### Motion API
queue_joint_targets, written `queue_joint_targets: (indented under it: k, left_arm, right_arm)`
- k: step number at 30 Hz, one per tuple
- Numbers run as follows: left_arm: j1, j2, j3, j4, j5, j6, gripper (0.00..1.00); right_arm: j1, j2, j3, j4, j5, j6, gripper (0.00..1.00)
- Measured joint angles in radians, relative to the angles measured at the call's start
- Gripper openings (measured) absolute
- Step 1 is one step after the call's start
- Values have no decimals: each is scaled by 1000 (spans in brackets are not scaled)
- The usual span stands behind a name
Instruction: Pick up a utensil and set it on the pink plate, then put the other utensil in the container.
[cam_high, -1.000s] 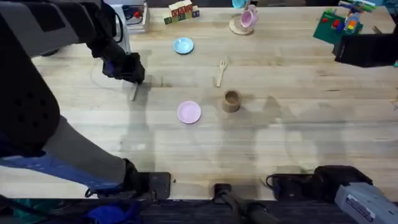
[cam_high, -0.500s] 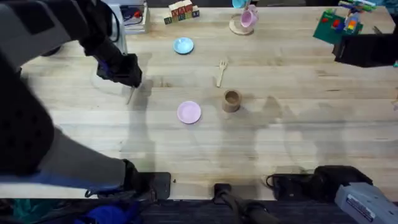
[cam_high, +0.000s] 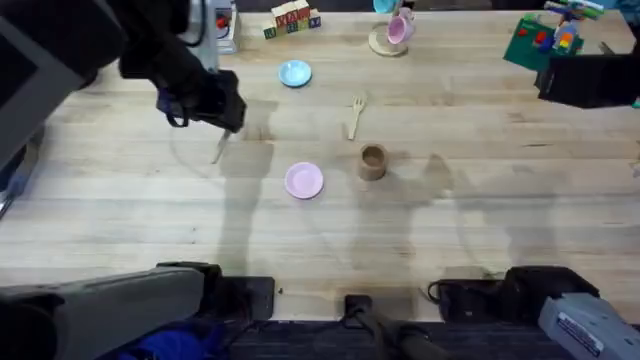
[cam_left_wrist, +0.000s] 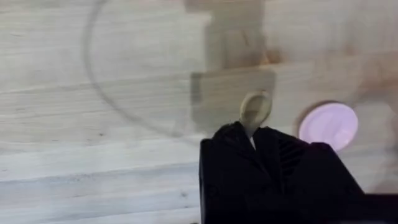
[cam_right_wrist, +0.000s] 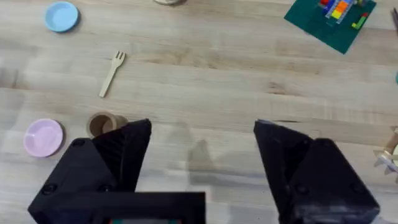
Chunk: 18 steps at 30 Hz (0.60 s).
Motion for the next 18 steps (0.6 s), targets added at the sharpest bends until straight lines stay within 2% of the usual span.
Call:
queue_joint_targets:
  k: [12,18]
  left_arm:
    - [-265,0,11,-12,4,-99,41]
    - [-354,0,11,51,10,-157,42]
  right_arm:
    - [0,0,0,0,0,0,996]
    - [0,0,0,0,0,0,996]
